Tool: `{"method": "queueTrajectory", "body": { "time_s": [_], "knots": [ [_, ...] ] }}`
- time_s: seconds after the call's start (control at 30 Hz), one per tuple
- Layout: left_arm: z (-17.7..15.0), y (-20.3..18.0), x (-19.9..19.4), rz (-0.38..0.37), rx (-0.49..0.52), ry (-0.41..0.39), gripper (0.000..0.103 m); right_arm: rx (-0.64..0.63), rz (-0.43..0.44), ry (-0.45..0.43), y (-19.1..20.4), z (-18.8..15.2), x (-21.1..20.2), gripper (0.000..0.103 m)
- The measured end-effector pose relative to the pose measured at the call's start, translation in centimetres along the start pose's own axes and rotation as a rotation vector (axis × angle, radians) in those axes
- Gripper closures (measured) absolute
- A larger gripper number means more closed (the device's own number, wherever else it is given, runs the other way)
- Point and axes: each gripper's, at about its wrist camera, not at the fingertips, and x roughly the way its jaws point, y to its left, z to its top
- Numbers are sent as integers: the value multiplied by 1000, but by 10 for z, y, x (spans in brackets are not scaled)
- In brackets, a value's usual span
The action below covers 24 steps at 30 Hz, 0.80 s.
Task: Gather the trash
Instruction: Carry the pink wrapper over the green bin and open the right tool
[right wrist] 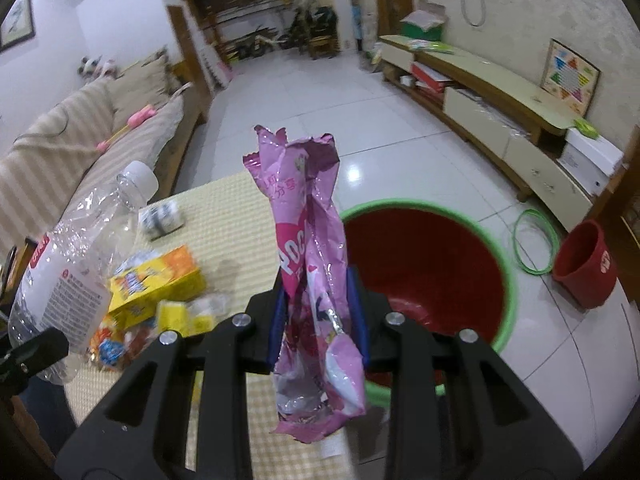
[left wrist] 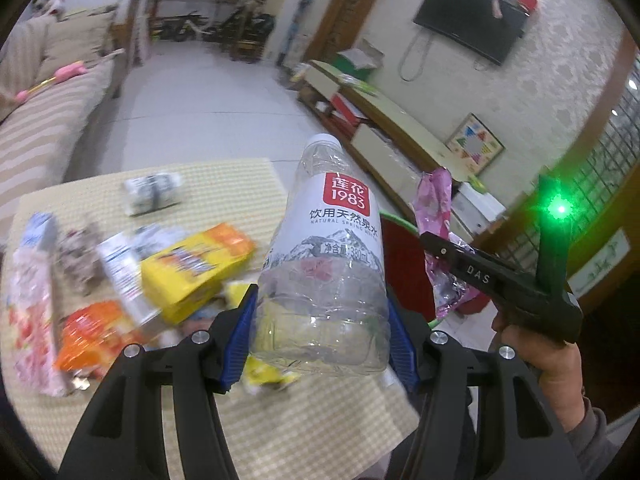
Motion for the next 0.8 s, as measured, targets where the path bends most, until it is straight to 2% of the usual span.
{"method": "queueTrajectory", "body": {
  "time_s": [0.13,0.37,0.57,0.8],
  "knots": [
    [11,-25,27,-47,27,27,47,61,-24,-15,-35,10,3,75],
    [27,-62,80,-102,66,94,47,141,-43,9,-77,13,19,75],
    [33,-83,114,-106,94,139,47,182,-45,33,-96,8,31,75],
    [37,-91,133,-94,107,169,47,188,-46,42,-106,5,34,74]
  ]
}}
